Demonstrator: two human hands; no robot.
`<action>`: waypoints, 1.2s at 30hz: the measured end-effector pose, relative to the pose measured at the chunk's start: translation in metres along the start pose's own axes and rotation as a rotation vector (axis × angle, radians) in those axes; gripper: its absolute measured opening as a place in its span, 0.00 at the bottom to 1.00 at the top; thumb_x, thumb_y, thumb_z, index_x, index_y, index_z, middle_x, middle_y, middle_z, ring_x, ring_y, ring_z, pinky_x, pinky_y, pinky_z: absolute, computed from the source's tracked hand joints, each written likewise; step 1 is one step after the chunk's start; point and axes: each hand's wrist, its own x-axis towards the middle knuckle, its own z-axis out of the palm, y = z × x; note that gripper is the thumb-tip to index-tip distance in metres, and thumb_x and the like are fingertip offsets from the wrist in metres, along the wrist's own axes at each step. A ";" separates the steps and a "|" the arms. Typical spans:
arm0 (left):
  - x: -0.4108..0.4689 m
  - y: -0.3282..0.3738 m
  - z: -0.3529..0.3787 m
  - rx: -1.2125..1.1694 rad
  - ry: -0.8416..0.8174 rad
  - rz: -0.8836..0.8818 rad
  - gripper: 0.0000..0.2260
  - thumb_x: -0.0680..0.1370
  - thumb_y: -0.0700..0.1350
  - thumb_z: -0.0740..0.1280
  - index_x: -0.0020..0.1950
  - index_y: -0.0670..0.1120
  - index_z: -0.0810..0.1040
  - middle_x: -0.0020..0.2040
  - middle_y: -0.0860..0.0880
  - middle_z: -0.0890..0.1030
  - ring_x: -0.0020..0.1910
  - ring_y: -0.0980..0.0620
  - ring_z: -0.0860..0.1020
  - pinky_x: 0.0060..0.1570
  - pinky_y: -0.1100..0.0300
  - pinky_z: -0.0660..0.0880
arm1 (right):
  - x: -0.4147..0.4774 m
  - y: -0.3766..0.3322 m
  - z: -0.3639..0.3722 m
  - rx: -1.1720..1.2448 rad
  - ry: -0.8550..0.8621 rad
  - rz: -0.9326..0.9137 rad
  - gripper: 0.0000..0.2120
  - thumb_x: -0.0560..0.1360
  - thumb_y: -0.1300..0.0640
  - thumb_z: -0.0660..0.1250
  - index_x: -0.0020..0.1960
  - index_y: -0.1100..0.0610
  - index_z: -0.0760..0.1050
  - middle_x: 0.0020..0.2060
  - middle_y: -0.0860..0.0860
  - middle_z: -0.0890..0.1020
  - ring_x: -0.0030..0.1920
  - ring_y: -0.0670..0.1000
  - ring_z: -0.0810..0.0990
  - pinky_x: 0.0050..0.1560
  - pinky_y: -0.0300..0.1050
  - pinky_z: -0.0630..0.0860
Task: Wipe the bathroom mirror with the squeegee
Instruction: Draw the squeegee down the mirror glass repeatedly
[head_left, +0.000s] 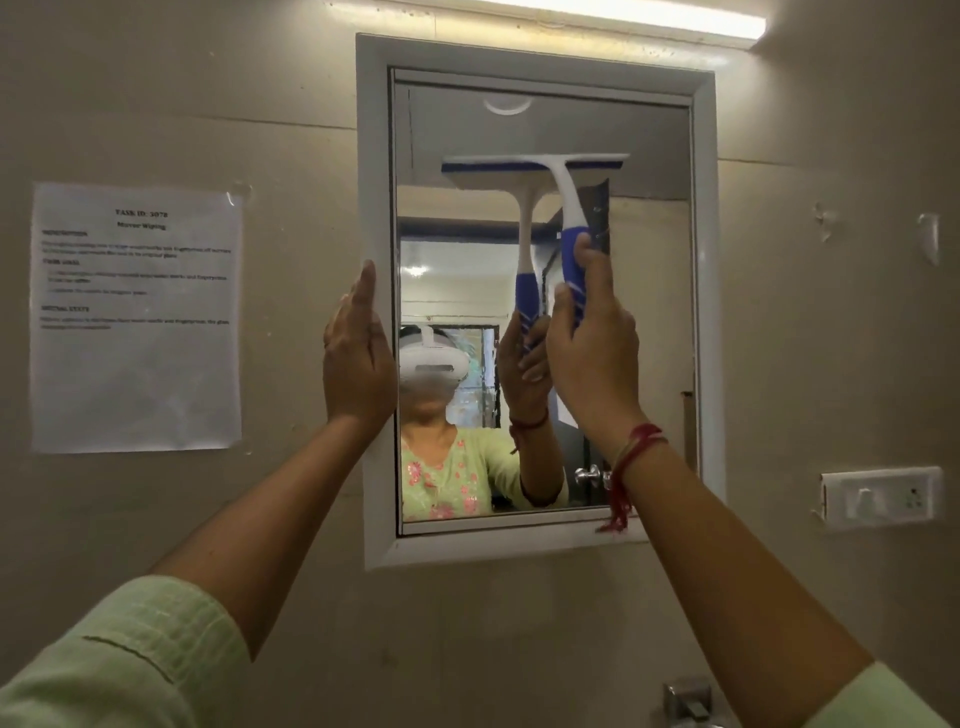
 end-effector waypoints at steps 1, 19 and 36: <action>0.000 0.000 0.000 -0.001 0.003 0.000 0.20 0.82 0.38 0.52 0.74 0.45 0.57 0.72 0.46 0.66 0.70 0.46 0.65 0.69 0.57 0.61 | 0.008 -0.002 0.001 0.004 0.006 0.004 0.18 0.80 0.55 0.55 0.69 0.51 0.61 0.45 0.54 0.79 0.39 0.50 0.79 0.40 0.45 0.79; 0.000 -0.001 0.001 0.017 0.005 0.007 0.20 0.82 0.38 0.52 0.74 0.45 0.57 0.72 0.46 0.67 0.70 0.46 0.66 0.67 0.60 0.60 | 0.003 -0.007 0.007 0.038 0.002 0.057 0.18 0.81 0.54 0.54 0.70 0.51 0.60 0.46 0.52 0.79 0.39 0.49 0.79 0.39 0.46 0.80; 0.000 0.000 0.000 0.013 0.008 -0.002 0.19 0.82 0.39 0.51 0.74 0.45 0.58 0.71 0.45 0.67 0.70 0.44 0.66 0.68 0.52 0.62 | -0.038 0.013 -0.004 0.025 -0.065 0.120 0.19 0.81 0.53 0.54 0.71 0.47 0.57 0.46 0.55 0.80 0.39 0.50 0.80 0.39 0.48 0.81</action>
